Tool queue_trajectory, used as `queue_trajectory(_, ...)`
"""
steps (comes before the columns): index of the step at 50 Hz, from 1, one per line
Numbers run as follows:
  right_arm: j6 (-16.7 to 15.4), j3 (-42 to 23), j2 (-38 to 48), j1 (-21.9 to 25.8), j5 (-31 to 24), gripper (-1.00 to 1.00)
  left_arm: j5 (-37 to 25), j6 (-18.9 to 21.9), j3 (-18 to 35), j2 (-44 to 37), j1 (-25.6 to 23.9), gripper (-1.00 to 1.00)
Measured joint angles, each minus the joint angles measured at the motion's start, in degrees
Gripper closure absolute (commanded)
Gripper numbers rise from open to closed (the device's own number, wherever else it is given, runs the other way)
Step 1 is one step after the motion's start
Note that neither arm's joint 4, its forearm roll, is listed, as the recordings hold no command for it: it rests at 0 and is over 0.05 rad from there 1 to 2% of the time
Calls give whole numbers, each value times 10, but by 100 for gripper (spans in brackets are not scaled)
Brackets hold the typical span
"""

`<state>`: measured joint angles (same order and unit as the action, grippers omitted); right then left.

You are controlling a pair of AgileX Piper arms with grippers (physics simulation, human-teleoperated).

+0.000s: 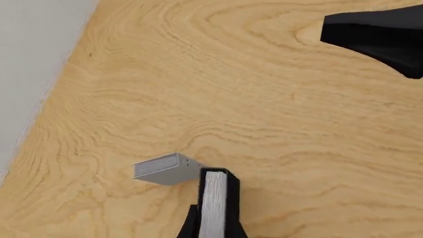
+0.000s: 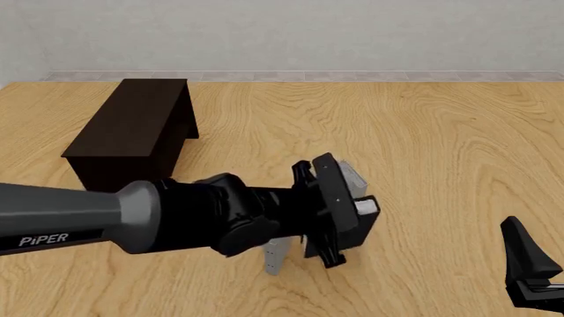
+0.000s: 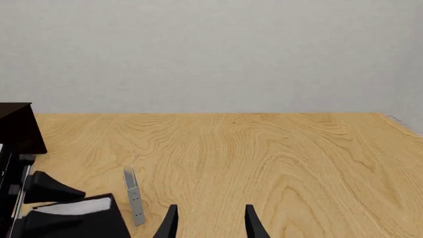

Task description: Pick up the book in the middle and place it on the cabinet shelf.

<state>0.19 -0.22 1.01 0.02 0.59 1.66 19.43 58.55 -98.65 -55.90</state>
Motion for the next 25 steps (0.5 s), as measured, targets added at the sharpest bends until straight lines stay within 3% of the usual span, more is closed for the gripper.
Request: queue_trajectory(25,0,0,0,0,0,-100,-36,4,-21,94,-19,100)
